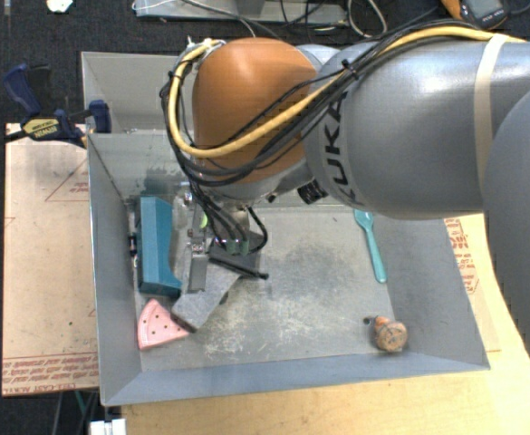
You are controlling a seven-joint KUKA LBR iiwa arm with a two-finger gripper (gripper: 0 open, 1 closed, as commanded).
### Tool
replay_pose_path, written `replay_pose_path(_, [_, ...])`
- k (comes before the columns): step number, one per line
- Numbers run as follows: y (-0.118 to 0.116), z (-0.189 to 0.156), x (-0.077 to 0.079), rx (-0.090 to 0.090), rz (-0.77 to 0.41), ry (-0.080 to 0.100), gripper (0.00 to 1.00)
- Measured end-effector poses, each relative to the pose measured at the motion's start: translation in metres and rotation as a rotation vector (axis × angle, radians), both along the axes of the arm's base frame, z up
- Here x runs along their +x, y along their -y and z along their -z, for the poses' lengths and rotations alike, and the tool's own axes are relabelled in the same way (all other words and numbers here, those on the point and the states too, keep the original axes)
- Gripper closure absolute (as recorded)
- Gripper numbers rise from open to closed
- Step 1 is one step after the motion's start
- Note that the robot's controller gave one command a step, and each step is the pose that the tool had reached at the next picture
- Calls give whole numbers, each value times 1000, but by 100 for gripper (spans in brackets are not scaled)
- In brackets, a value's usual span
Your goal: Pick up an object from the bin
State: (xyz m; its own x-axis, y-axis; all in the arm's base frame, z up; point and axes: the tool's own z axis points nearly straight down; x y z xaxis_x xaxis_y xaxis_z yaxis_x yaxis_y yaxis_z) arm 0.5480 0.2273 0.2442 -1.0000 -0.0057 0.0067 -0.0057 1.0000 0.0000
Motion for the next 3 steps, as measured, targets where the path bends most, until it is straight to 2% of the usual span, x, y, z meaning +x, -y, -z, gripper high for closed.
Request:
replay_pose_path(1, [1, -5, 2, 2, 5, 7, 0])
replay_pose_path(2, [36, 63, 9, 2, 120, 9, 0])
replay_pose_path(3, [68, 81, -4, 4, -198, 12, 0])
